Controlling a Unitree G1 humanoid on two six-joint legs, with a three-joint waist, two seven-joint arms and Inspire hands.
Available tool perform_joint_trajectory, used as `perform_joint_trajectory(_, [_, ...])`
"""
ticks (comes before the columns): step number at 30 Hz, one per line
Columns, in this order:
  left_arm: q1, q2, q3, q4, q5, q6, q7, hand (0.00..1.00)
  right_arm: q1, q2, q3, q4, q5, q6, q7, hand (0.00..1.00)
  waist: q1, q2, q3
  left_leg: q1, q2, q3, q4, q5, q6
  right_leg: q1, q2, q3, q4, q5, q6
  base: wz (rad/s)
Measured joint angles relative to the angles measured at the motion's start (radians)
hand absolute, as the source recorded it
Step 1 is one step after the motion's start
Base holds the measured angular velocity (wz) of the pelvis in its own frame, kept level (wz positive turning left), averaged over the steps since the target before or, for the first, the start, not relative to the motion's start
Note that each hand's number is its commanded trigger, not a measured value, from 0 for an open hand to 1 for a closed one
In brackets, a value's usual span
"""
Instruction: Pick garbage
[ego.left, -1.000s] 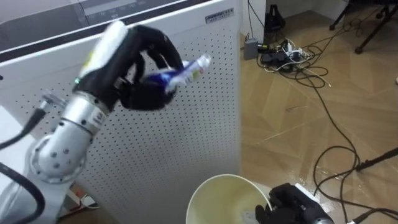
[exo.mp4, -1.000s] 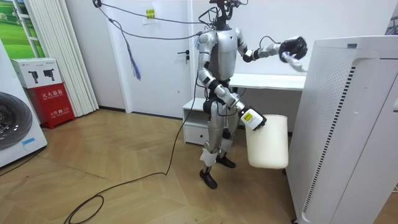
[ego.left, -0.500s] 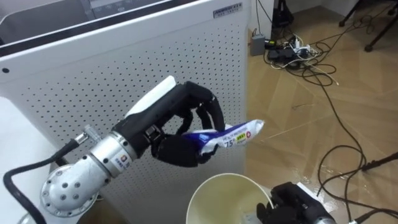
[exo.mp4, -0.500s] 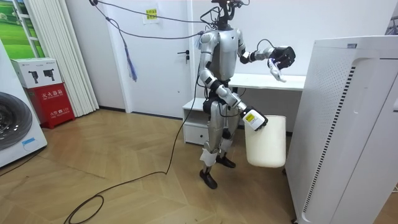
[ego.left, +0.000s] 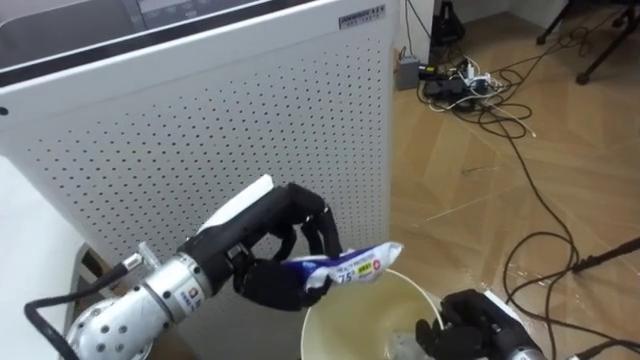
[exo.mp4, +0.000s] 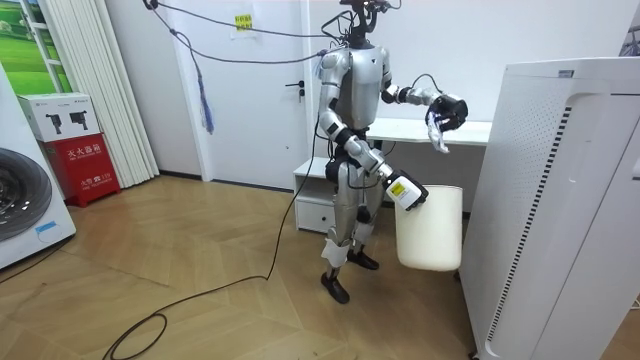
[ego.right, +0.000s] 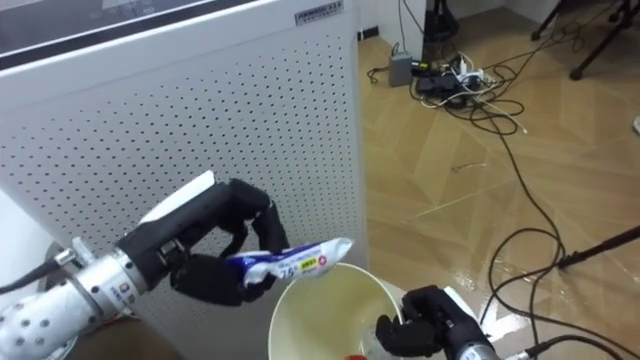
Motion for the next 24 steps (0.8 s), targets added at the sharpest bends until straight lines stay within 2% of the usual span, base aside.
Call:
perform_joint_trajectory(2, [-0.002, -0.011, 0.0, 0.046, 0.003, 0.0, 0.0, 1.0, -0.002, 0.011, 0.0, 0.003, 0.0, -0.008, -0.003, 1.0, -0.003, 0.004, 0.0061, -0.01, 0.0, 0.0, 0.001, 0.001, 0.001, -0.013, -0.001, 0.001, 0.007, 0.0, 0.0, 0.0])
perform_joint_trajectory(4, [-0.003, -0.029, -0.001, 0.088, 0.025, 0.0, 0.002, 1.0, -0.013, 0.03, 0.001, 0.03, 0.001, -0.03, -0.011, 1.0, -0.008, 0.009, 0.0155, -0.033, 0.0, 0.0, 0.011, 0.001, 0.001, -0.034, -0.003, 0.001, 0.012, 0.001, -0.001, 0.0])
perform_joint_trajectory(8, [-0.006, -0.069, -0.06, 0.148, 0.057, -0.01, 0.024, 1.0, -0.054, 0.047, 0.022, 0.108, 0.005, -0.04, -0.011, 1.0, -0.009, 0.003, 0.0215, -0.074, 0.0, 0.002, 0.016, 0.004, 0.006, -0.082, -0.007, 0.002, 0.029, 0.001, -0.002, 0.0])
perform_joint_trajectory(10, [-0.006, -0.099, -0.108, 0.203, 0.057, -0.012, 0.028, 1.0, -0.078, 0.055, 0.04, 0.154, 0.005, -0.053, -0.008, 1.0, -0.016, -0.006, 0.0261, -0.096, 0.0, 0.002, 0.022, 0.004, 0.006, -0.1, -0.008, 0.001, 0.031, 0.001, -0.002, 0.02])
perform_joint_trajectory(14, [-0.006, -0.138, -0.133, 0.25, 0.056, -0.022, 0.029, 1.0, -0.088, 0.079, 0.04, 0.171, 0.005, -0.058, -0.003, 1.0, -0.035, -0.016, 0.0316, -0.124, 0.0, 0.002, 0.028, 0.004, 0.006, -0.128, -0.008, 0.003, 0.035, 0.001, -0.002, 0.0])
perform_joint_trajectory(17, [-0.025, -0.166, -0.151, 0.304, 0.054, -0.063, 0.052, 1.0, -0.088, 0.087, 0.04, 0.178, 0.005, -0.066, 0.003, 1.0, -0.034, -0.019, 0.0338, -0.138, 0.001, 0.003, 0.029, 0.004, 0.006, -0.147, -0.008, 0.006, 0.044, 0.001, -0.002, -0.04])
perform_joint_trajectory(18, [-0.046, -0.178, -0.168, 0.354, 0.054, -0.082, 0.063, 1.0, -0.091, 0.092, 0.041, 0.188, 0.005, -0.07, 0.003, 1.0, -0.032, -0.019, 0.0339, -0.136, 0.001, 0.003, 0.028, 0.004, 0.006, -0.147, -0.008, 0.007, 0.046, 0.001, -0.002, 0.0])
perform_joint_trajectory(20, [-0.06, -0.191, -0.178, 0.398, 0.055, -0.087, 0.075, 1.0, -0.104, 0.106, 0.041, 0.208, 0.005, -0.078, 0.0, 1.0, -0.034, -0.023, 0.036, -0.136, 0.001, 0.003, 0.028, 0.004, 0.006, -0.147, -0.008, 0.007, 0.045, 0.001, -0.002, 0.0])
perform_joint_trajectory(21, [-0.065, -0.197, -0.189, 0.422, 0.055, -0.097, 0.085, 0.65, -0.109, 0.11, 0.041, 0.213, 0.005, -0.078, -0.004, 1.0, -0.035, -0.024, 0.0371, -0.137, 0.001, 0.004, 0.028, 0.004, 0.006, -0.148, -0.008, 0.006, 0.045, 0.001, -0.002, 0.0])
perform_joint_trajectory(22, [-0.068, -0.204, -0.194, 0.438, 0.054, -0.104, 0.09, 0.11, -0.11, 0.11, 0.041, 0.215, 0.005, -0.078, -0.008, 1.0, -0.033, -0.026, 0.0379, -0.137, 0.001, 0.005, 0.028, 0.004, 0.006, -0.148, -0.008, 0.006, 0.045, 0.001, -0.002, 0.0])
perform_joint_trajectory(23, [-0.068, -0.206, -0.194, 0.444, 0.054, -0.109, 0.094, 0.0, -0.111, 0.11, 0.041, 0.217, 0.005, -0.078, -0.01, 1.0, -0.032, -0.027, 0.038, -0.137, 0.001, 0.006, 0.028, 0.004, 0.006, -0.148, -0.009, 0.006, 0.045, 0.001, -0.002, 0.0])
perform_joint_trajectory(24, [-0.068, -0.208, -0.196, 0.454, 0.052, -0.12, 0.102, 0.0, -0.112, 0.111, 0.041, 0.219, 0.005, -0.078, -0.011, 1.0, -0.031, -0.028, 0.0382, -0.137, 0.0, 0.006, 0.028, 0.004, 0.006, -0.15, -0.01, 0.005, 0.047, 0.001, -0.002, 0.0])
